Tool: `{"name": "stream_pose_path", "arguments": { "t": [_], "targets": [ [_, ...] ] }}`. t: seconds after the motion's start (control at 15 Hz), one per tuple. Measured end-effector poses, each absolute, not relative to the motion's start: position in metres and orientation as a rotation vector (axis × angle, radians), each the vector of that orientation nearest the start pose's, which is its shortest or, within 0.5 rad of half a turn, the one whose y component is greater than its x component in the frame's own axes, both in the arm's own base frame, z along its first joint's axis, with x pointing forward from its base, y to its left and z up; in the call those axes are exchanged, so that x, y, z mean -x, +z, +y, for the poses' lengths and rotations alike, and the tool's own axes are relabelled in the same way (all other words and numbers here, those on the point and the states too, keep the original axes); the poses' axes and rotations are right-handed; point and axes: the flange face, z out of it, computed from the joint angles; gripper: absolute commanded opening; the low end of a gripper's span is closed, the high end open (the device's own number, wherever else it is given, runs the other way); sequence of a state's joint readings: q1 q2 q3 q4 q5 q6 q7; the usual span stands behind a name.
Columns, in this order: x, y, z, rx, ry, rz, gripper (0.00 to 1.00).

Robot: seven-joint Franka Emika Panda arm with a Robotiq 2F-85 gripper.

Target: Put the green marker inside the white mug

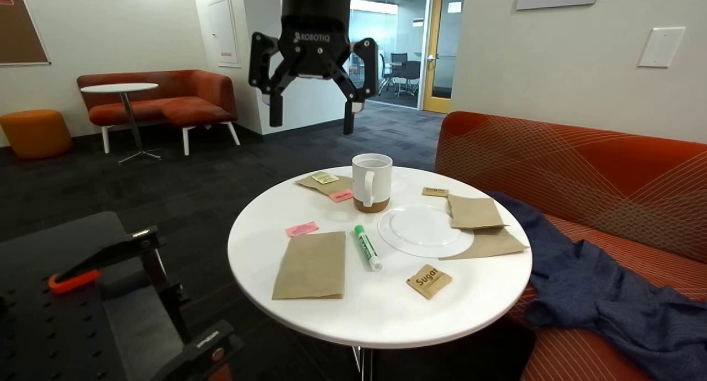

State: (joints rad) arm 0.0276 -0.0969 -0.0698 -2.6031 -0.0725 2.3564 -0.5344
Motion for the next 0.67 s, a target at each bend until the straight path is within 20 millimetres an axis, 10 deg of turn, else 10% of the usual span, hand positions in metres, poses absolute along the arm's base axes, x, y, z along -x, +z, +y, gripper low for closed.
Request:
{"name": "stream_pose_path", "arguments": {
  "t": [0.67],
  "targets": [
    [-0.4185, 0.2668, -0.0174, 2.997, 0.275, -0.868, 1.0]
  ]
}}
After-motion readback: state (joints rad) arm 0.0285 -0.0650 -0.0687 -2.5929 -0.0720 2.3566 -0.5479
